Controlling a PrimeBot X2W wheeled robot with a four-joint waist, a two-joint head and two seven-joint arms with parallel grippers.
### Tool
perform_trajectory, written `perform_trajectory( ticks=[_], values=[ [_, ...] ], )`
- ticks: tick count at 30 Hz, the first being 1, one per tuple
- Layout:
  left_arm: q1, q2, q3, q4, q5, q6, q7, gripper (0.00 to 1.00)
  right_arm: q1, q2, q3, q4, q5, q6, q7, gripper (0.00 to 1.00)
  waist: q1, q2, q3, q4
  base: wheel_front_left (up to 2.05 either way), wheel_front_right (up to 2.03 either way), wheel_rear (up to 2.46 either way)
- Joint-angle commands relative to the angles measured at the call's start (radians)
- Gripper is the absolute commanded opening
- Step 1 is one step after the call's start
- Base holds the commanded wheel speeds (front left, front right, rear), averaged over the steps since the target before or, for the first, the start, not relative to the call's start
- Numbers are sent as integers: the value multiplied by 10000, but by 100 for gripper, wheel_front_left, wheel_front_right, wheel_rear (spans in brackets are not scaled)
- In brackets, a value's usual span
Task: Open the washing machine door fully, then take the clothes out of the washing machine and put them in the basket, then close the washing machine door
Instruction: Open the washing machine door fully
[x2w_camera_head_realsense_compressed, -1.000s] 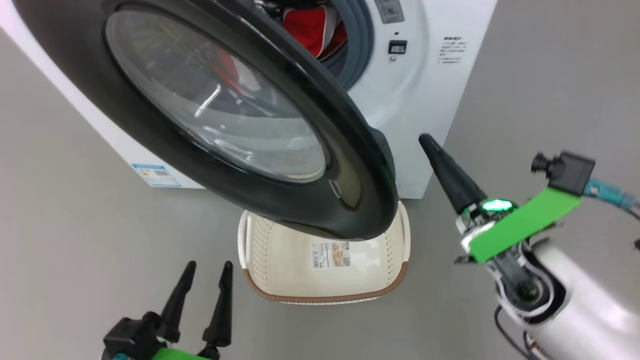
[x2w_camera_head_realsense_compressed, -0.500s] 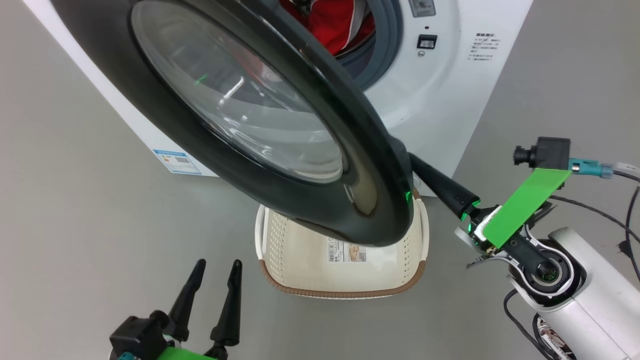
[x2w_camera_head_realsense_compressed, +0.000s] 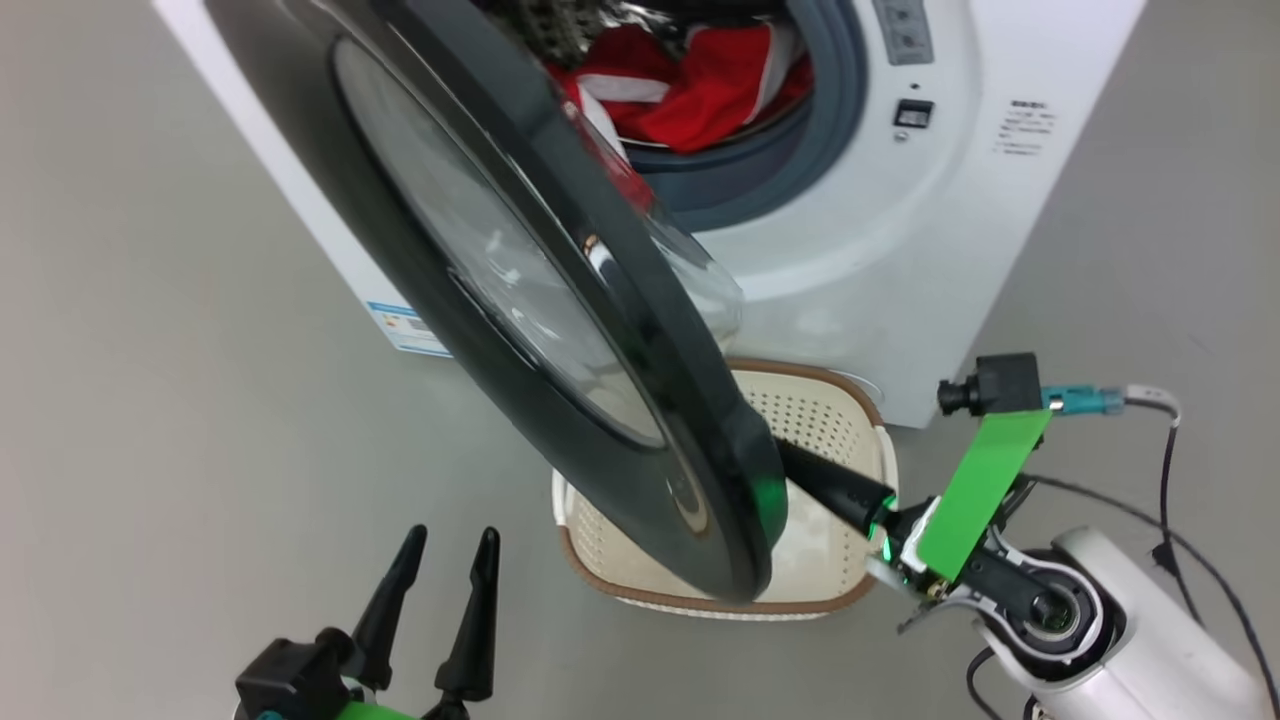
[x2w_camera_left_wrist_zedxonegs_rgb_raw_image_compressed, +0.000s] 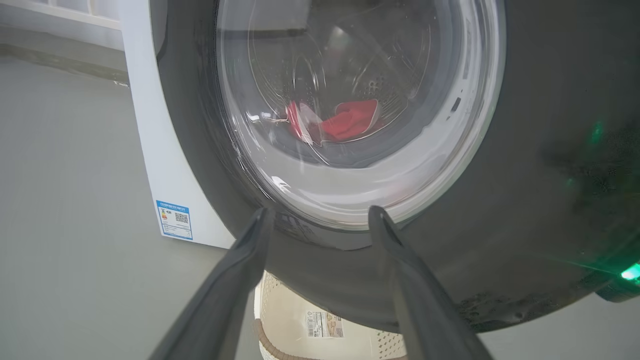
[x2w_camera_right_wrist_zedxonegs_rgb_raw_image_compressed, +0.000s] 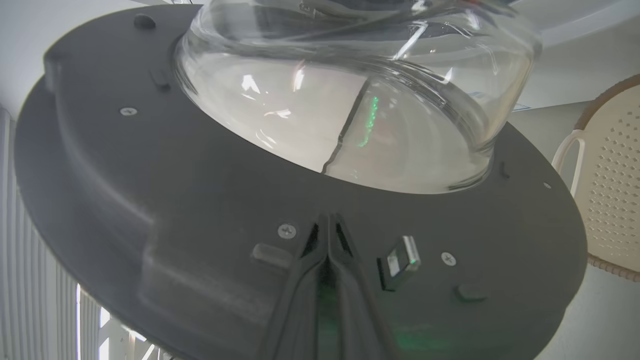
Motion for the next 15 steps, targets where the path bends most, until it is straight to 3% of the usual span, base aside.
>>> perform_trajectory(
  ticks=[1,15],
  values=[
    [116,89,299,-260,-33,69,-122,100,137,169,62,-327,-44,69,87,0,0,0,-192,242,0,0,0],
    [558,89,56,-381,-27,247,-122,100,651,908,-9,-333,-468,69,990,0,0,0,-706,1480,0,0,0]
  ],
)
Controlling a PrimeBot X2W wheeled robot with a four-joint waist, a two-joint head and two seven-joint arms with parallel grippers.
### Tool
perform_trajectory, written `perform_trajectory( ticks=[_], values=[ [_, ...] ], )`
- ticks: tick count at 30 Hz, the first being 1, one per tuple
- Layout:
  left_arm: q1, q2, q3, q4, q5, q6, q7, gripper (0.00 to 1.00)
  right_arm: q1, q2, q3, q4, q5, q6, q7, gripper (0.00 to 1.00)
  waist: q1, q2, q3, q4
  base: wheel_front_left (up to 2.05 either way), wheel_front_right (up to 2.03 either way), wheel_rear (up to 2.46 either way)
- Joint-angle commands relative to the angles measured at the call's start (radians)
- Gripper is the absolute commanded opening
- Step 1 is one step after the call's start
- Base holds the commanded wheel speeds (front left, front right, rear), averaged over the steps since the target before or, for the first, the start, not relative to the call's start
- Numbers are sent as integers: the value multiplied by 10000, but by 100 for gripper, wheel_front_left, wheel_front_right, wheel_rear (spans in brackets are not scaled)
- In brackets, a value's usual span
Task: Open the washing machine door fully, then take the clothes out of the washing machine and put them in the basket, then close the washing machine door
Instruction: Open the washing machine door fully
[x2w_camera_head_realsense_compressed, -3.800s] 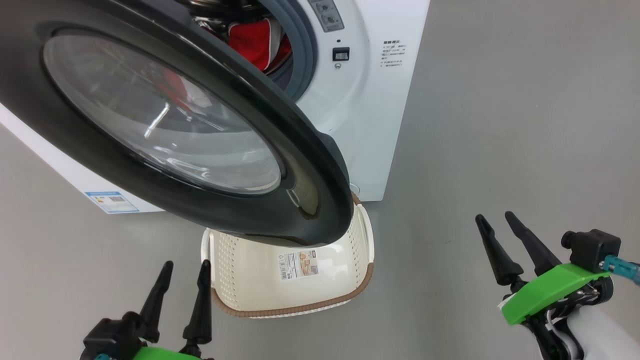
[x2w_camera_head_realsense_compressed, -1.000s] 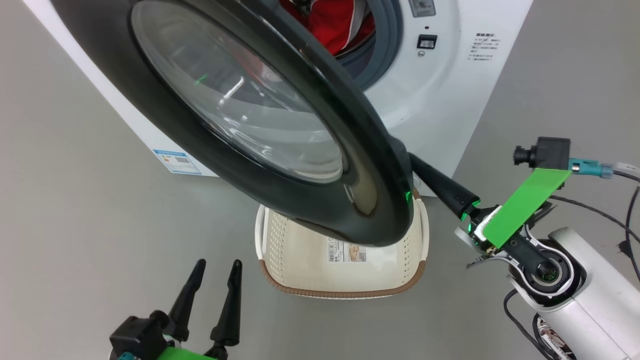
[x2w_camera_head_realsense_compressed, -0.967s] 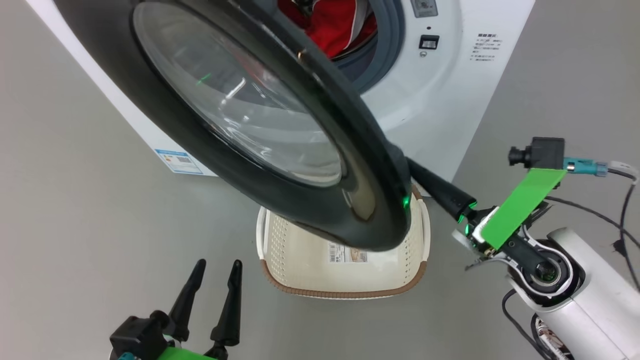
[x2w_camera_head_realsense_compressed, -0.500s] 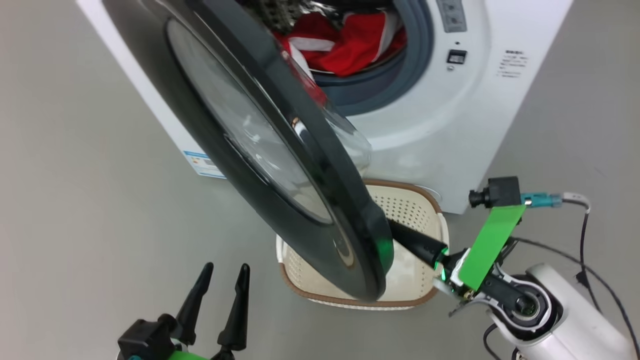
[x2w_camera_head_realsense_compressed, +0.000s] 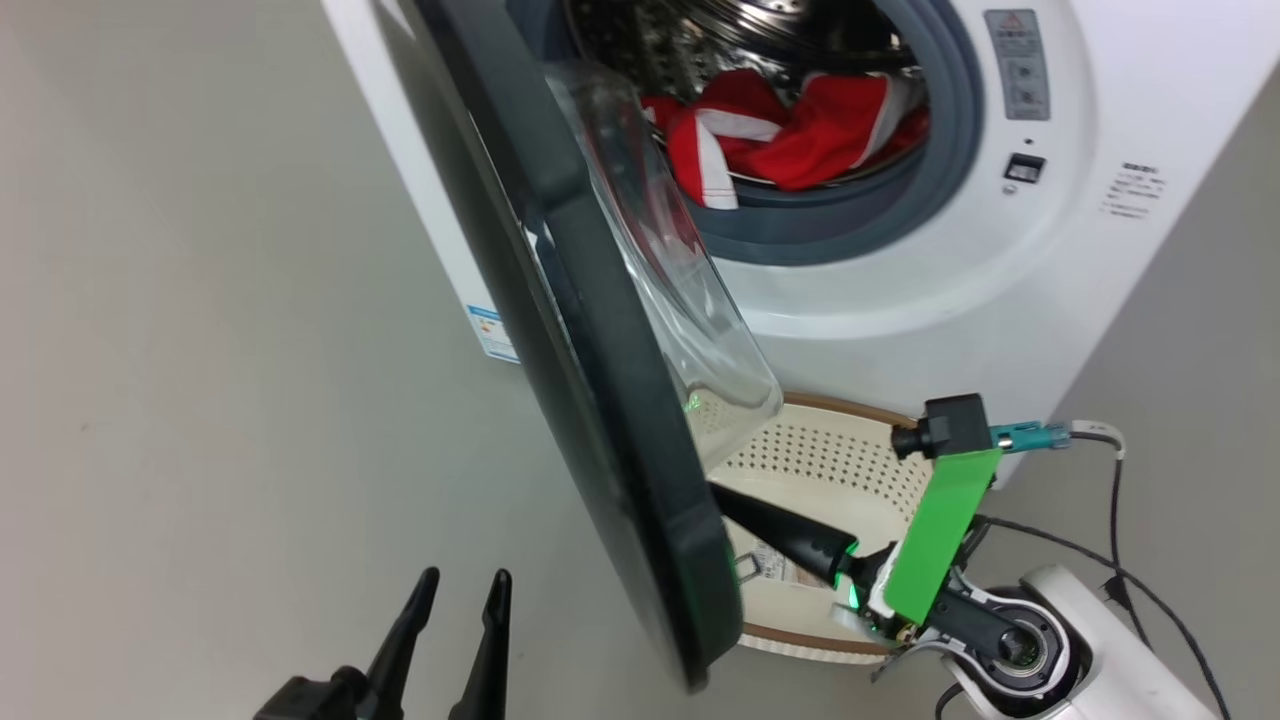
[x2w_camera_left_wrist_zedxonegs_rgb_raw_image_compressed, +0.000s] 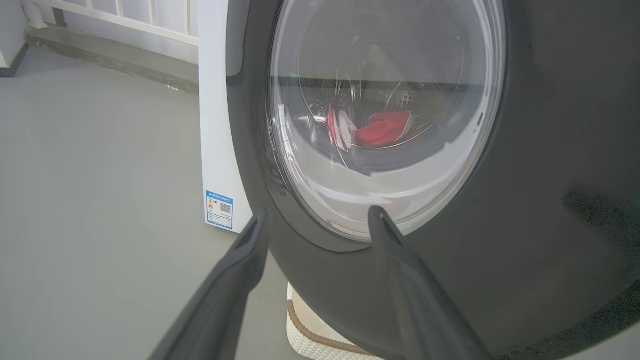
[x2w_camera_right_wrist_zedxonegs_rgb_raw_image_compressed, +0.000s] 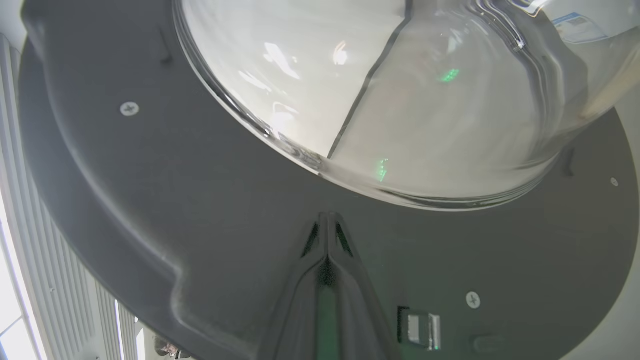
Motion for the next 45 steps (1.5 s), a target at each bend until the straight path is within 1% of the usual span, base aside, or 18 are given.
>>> perform_trajectory(
  ticks=[1,4,10,15,23,27,29,32,33,35,40,45],
  values=[
    [4,81,273,-284,-34,89,-122,100,7,247,230,-295,-169,77,126,0,0,0,-170,290,0,0,0],
    [59,81,248,-315,-39,151,-122,100,35,414,282,-289,-259,77,259,0,0,0,-243,491,0,0,0],
    [153,81,530,-550,-7,440,-122,100,-121,727,477,-227,-448,77,531,0,0,0,-213,562,0,0,0],
    [220,81,653,-689,19,569,-122,100,-242,916,631,-176,-554,77,669,0,0,0,-205,591,0,0,0],
    [267,81,688,-810,-8,640,-122,100,-455,1107,731,-122,-659,77,689,0,0,0,-133,632,0,0,0],
    [296,81,642,-798,-16,646,-122,100,-463,1111,710,-89,-846,77,525,0,0,0,-173,620,0,0,0],
    [299,81,613,-770,-1,615,-122,100,-422,1053,687,-62,-988,77,364,26,0,0,-209,604,0,0,0],
    [288,81,581,-688,43,546,-122,100,-306,951,638,-54,-1129,77,80,48,0,0,-282,567,0,0,0],
    [280,81,570,-648,64,514,-122,100,-262,901,631,-48,-1187,77,-25,75,0,0,-313,553,0,0,0],
    [261,81,550,-573,102,456,-122,100,-149,806,621,-39,-1262,77,-234,100,0,0,-373,522,0,0,0],
    [219,81,529,-366,215,300,-122,100,163,504,623,86,-1496,77,-875,100,0,0,-545,417,0,0,0],
    [209,81,654,-323,234,231,-122,100,309,217,691,382,-1780,77,-1660,100,0,0,-535,130,0,0,0]
  ],
)
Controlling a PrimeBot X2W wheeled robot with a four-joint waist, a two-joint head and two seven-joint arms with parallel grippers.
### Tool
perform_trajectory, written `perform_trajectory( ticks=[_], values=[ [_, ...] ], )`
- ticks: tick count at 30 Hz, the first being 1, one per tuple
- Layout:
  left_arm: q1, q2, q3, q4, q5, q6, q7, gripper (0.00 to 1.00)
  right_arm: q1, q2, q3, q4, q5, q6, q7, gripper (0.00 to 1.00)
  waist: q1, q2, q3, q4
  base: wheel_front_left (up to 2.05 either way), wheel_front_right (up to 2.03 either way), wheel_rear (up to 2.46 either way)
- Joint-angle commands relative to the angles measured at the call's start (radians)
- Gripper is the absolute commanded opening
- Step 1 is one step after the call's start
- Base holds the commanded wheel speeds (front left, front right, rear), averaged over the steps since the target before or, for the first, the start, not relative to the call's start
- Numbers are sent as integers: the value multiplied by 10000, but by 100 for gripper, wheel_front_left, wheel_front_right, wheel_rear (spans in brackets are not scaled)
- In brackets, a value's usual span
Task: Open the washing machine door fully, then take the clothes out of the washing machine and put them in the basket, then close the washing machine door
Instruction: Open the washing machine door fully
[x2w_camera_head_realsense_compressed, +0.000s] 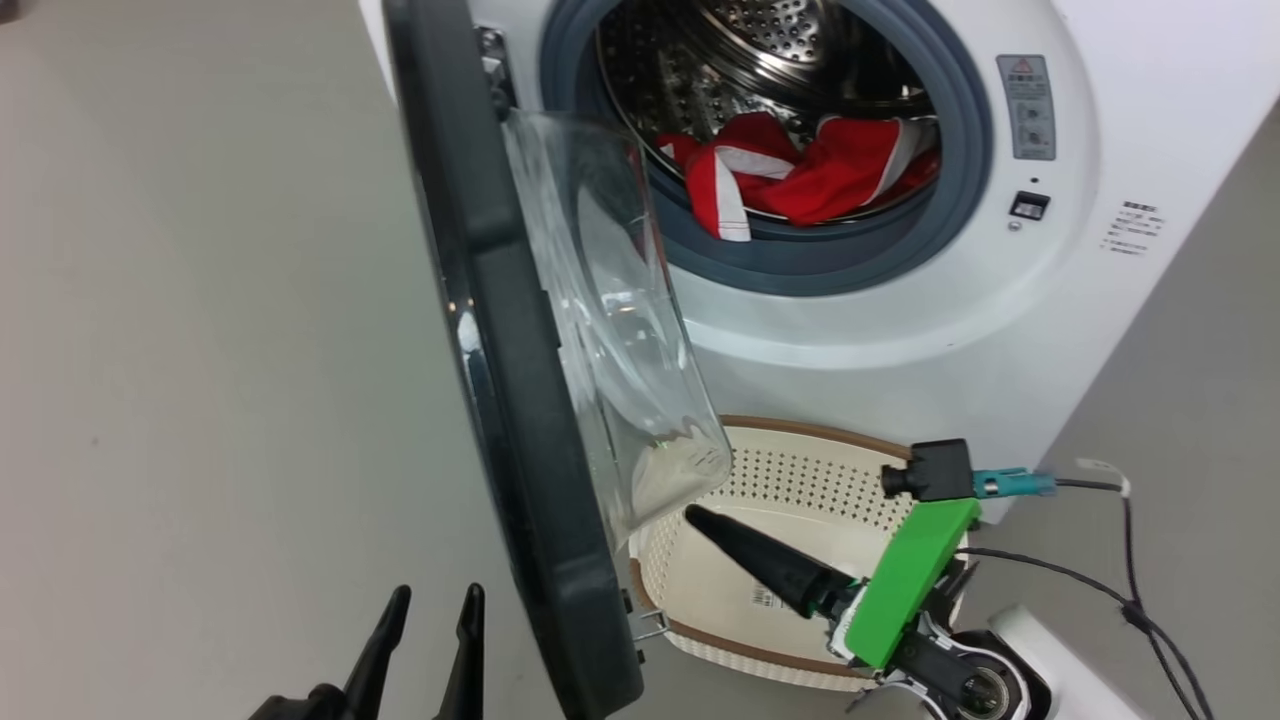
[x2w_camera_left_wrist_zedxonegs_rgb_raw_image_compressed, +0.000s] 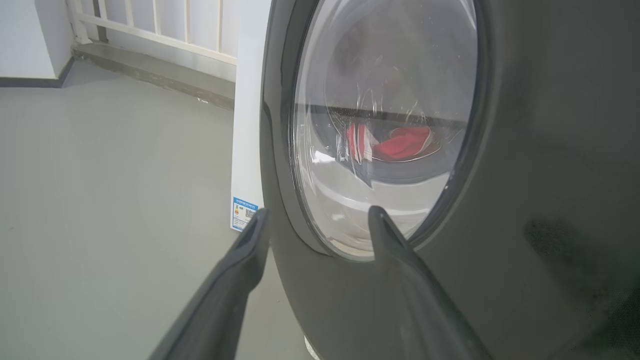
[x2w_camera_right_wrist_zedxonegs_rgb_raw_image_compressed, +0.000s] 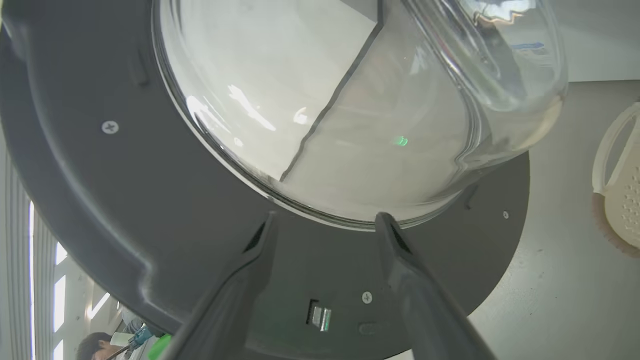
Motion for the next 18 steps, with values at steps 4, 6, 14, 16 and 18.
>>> perform_trajectory(
  ticks=[4,6,14,16,18],
  values=[
    [-247,64,383,-161,84,-104,-122,100,94,-275,202,106,-306,77,-740,100,0,0,45,-252,0,0,0],
    [-257,64,393,-151,89,-106,-122,100,156,-473,341,319,-498,77,-1061,100,0,0,43,-306,0,0,0],
    [-300,64,471,-104,121,-137,-122,100,411,-1158,952,1085,-1045,77,-2488,100,0,0,33,-386,0,0,0],
    [-290,64,488,-102,126,-129,-122,100,423,-1330,1148,1313,-1310,77,-2980,100,0,0,8,-391,0,0,0],
    [-262,64,515,-107,129,-117,-122,100,402,-1511,1468,1583,-1722,77,-3496,100,0,0,-18,-406,0,0,0]
  ],
)
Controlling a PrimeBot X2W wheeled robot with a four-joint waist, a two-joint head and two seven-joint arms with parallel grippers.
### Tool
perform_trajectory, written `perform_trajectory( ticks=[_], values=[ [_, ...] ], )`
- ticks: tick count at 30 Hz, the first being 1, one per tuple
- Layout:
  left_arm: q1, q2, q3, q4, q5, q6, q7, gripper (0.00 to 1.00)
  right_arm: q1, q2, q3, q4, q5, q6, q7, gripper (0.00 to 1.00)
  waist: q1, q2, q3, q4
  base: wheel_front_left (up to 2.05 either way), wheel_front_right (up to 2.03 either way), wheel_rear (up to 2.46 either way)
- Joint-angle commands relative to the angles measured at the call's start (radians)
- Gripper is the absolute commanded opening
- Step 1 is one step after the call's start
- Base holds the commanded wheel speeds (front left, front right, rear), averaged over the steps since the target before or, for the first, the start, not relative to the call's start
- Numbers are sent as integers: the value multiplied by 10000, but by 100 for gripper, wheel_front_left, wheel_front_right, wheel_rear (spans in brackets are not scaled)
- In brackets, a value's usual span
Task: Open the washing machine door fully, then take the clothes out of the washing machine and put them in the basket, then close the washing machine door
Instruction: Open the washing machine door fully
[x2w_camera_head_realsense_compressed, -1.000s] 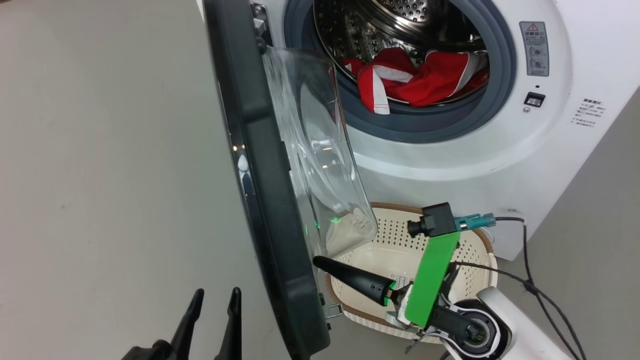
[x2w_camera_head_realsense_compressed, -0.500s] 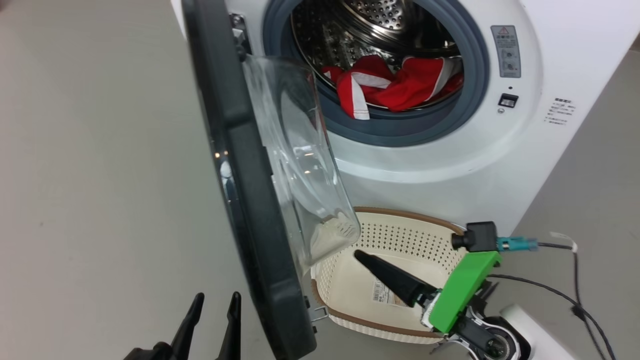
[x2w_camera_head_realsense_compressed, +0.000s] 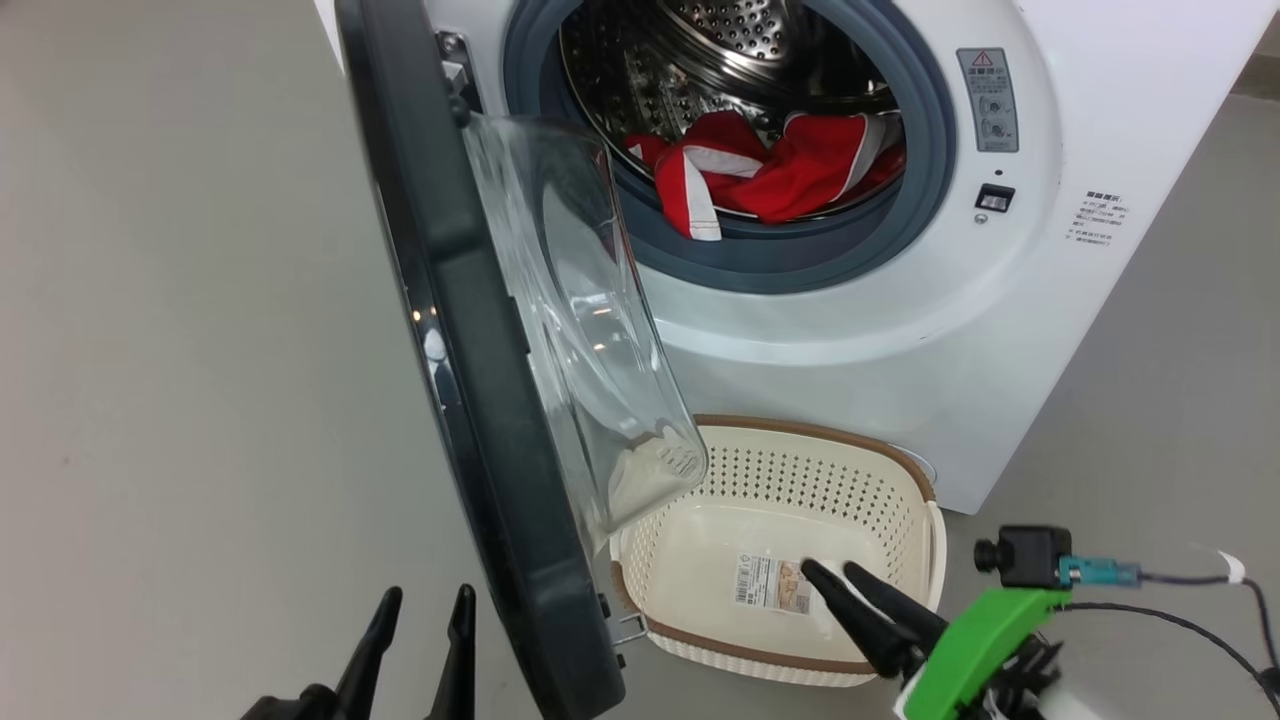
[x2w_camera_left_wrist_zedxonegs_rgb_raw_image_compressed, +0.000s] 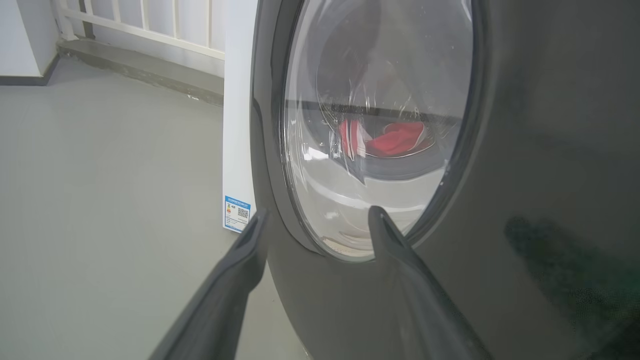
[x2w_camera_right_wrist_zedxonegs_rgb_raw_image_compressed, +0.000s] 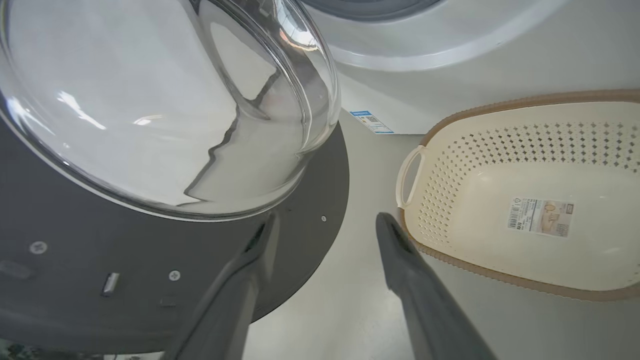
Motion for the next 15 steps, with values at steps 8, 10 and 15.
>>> perform_trajectory(
  ticks=[8,10,15],
  values=[
    [-204,64,398,-222,123,-16,-122,100,-190,-379,1256,970,-1104,75,-1720,100,-1,0,-40,-70,0,0,0],
    [-211,64,418,-225,120,-12,-122,100,-292,-392,1384,1236,-1251,75,-2058,100,-1,0,-29,-84,0,0,0],
    [-225,64,470,-236,117,-9,-122,100,-465,-403,1126,1625,-1888,75,-2409,100,-1,0,0,-120,0,0,0]
  ],
)
